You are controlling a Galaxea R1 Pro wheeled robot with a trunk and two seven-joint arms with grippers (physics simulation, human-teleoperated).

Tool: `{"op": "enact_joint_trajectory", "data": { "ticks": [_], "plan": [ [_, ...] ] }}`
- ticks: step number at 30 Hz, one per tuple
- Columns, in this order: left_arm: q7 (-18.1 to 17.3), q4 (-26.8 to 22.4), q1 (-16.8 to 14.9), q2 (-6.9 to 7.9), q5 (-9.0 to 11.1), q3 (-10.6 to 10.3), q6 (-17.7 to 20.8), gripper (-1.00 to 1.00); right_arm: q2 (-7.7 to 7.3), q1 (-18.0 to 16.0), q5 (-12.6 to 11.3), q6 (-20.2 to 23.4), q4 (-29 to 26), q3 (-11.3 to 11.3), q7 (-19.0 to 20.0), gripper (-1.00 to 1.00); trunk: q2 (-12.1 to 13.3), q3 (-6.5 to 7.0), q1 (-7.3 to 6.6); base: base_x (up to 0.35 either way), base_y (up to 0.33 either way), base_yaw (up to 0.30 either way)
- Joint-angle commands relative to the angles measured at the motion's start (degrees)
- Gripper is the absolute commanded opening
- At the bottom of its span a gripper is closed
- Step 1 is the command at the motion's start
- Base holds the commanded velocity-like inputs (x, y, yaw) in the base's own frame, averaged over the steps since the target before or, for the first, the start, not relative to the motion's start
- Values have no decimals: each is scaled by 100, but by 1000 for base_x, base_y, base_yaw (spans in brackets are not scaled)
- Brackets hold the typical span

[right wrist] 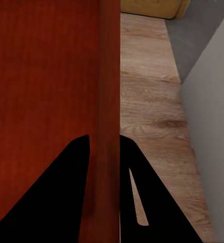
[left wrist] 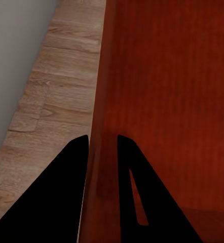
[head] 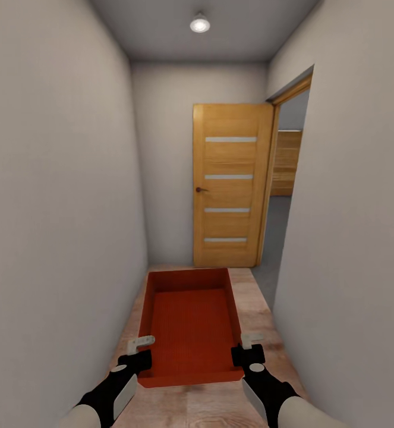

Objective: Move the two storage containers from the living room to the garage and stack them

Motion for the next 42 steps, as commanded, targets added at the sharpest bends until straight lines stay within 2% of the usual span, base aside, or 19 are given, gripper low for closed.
{"op": "enact_joint_trajectory", "data": {
  "ticks": [1,42],
  "plan": [
    [310,-25,-5,272,-53,22,-38,-100,-6,-6,-87,-32,26,-80,-41,-100,-5,-8,4,322,0,0],
    [309,-18,-5,272,-53,25,-38,-100,-2,-6,-87,-32,26,-80,-48,-100,-5,-8,4,322,0,0]
  ]
}}
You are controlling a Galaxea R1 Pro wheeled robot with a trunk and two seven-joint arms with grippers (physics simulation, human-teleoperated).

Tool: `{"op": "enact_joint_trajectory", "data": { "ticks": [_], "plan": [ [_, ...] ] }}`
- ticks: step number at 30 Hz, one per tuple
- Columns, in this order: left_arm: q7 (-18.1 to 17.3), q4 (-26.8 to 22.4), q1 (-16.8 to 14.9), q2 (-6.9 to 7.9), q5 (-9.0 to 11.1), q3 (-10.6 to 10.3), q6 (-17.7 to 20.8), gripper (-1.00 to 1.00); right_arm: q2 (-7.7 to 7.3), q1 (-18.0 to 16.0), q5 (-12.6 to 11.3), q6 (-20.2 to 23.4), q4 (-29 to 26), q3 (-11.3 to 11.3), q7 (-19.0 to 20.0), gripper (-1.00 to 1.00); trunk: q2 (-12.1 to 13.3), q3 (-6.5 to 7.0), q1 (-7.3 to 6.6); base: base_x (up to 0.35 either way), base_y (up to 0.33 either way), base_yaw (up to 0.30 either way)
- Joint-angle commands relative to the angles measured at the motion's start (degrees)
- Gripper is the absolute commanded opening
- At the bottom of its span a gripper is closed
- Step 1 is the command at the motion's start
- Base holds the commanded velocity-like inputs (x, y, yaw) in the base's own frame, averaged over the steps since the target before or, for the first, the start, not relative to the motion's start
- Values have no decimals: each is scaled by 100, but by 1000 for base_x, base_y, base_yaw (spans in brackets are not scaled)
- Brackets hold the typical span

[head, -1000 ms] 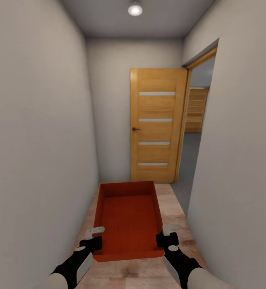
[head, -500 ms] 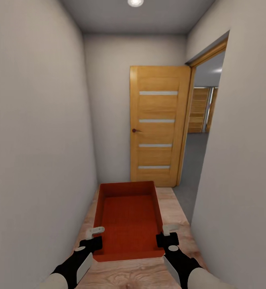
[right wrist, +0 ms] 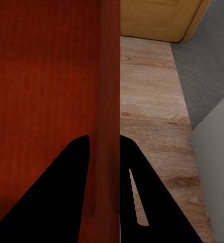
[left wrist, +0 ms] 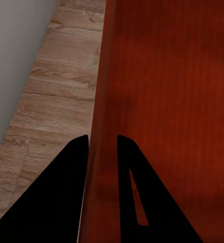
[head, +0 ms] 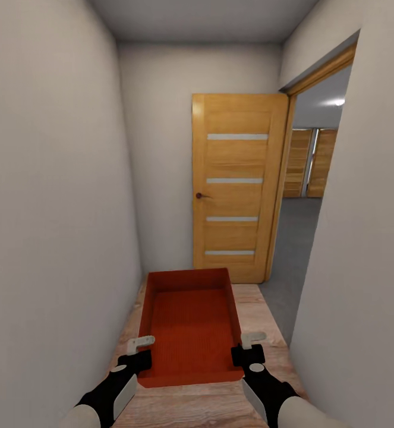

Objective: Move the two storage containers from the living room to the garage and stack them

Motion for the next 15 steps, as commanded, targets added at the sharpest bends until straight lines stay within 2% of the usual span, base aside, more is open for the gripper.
{"op": "enact_joint_trajectory", "data": {
  "ticks": [1,15],
  "plan": [
    [318,-27,-5,268,-54,21,-27,-100,-7,-6,-87,-32,26,-86,-41,-100,-5,-8,4,322,0,0],
    [318,-9,-5,268,-54,20,-26,-100,-8,-6,-87,-32,26,-86,-34,-100,-5,-8,4,322,0,0]
  ]
}}
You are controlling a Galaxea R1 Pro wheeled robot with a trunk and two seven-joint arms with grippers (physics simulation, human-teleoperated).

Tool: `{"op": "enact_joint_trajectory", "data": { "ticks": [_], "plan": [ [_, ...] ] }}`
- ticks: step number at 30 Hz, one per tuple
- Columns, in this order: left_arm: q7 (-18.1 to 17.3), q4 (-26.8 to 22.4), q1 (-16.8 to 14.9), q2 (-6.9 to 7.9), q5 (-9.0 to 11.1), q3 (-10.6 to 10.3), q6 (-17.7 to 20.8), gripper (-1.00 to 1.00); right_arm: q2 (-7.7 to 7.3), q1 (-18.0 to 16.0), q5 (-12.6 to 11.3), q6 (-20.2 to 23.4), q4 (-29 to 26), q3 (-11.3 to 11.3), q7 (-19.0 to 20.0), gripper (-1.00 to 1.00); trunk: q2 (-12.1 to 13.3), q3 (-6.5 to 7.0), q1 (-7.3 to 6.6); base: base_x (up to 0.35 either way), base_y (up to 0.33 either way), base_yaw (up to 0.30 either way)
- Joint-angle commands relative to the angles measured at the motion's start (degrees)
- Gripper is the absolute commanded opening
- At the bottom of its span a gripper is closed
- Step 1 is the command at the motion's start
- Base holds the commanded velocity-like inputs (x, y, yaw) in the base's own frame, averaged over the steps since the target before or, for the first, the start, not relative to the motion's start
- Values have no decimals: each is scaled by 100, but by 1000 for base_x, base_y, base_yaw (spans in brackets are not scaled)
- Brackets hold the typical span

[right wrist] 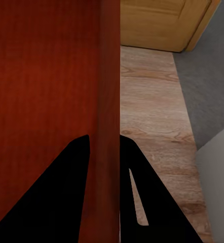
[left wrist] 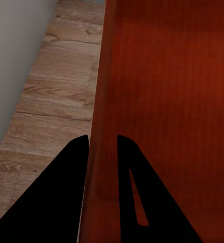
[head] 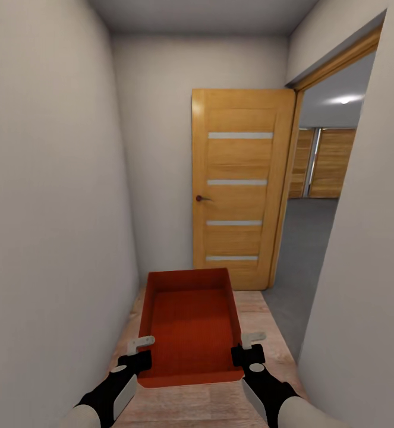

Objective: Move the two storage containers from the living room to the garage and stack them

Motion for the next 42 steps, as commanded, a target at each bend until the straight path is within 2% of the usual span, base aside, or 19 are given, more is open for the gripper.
{"op": "enact_joint_trajectory", "data": {
  "ticks": [1,25,31,42],
  "plan": [
    [320,-27,-4,271,-57,15,-4,-100,-6,-7,-85,-30,25,-93,-34,-100,-5,-7,4,322,0,0],
    [320,-38,-4,271,-57,10,-7,-100,-6,-7,-85,-29,25,-93,-34,-100,-5,-7,4,318,0,0],
    [320,-86,-4,268,-66,2,-15,-100,-6,-7,-85,-30,25,-93,-36,-100,-5,-2,4,73,0,-79],
    [320,-89,-4,271,-66,3,-16,-100,-1,-7,-85,-29,25,-93,-41,-100,-5,0,4,3,0,-272]
  ]
}}
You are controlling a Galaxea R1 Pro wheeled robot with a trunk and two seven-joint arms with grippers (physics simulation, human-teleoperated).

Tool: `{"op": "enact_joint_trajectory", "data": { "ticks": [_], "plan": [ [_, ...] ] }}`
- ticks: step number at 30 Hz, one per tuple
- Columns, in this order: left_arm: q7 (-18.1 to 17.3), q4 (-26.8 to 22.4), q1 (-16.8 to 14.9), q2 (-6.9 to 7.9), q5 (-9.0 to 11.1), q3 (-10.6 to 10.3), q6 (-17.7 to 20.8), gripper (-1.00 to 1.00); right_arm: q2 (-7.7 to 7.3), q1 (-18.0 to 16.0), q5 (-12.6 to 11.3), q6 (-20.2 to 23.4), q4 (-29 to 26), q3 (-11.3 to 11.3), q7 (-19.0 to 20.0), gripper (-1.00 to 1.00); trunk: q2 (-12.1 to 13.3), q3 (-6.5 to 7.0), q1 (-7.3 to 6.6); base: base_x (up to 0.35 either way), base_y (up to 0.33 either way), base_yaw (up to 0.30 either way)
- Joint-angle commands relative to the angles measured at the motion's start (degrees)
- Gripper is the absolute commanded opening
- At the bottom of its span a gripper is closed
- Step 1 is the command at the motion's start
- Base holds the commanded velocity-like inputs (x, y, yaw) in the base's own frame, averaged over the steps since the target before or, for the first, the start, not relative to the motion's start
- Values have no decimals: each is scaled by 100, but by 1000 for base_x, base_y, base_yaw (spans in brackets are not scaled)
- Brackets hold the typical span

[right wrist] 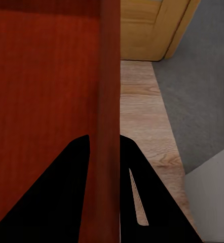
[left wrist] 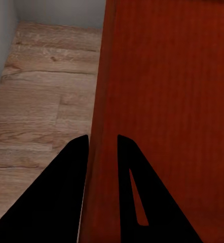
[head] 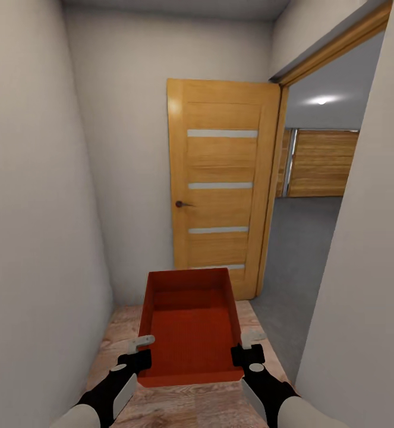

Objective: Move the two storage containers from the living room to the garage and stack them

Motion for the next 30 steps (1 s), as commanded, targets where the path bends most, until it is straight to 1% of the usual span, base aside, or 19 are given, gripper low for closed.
{"op": "enact_joint_trajectory", "data": {
  "ticks": [1,15,30],
  "plan": [
    [318,-29,-4,258,-49,18,-87,-100,-14,-6,-88,-33,28,-63,-35,-100,-6,-8,1,0,0,-282],
    [322,-5,-4,256,-41,30,-81,-100,-11,-6,-88,-33,28,-63,-36,-100,-6,-8,1,13,10,-282],
    [311,2,-4,267,-41,35,-78,-100,-10,-6,-88,-34,28,-63,-36,-100,-6,-8,1,232,205,-282]
  ]
}}
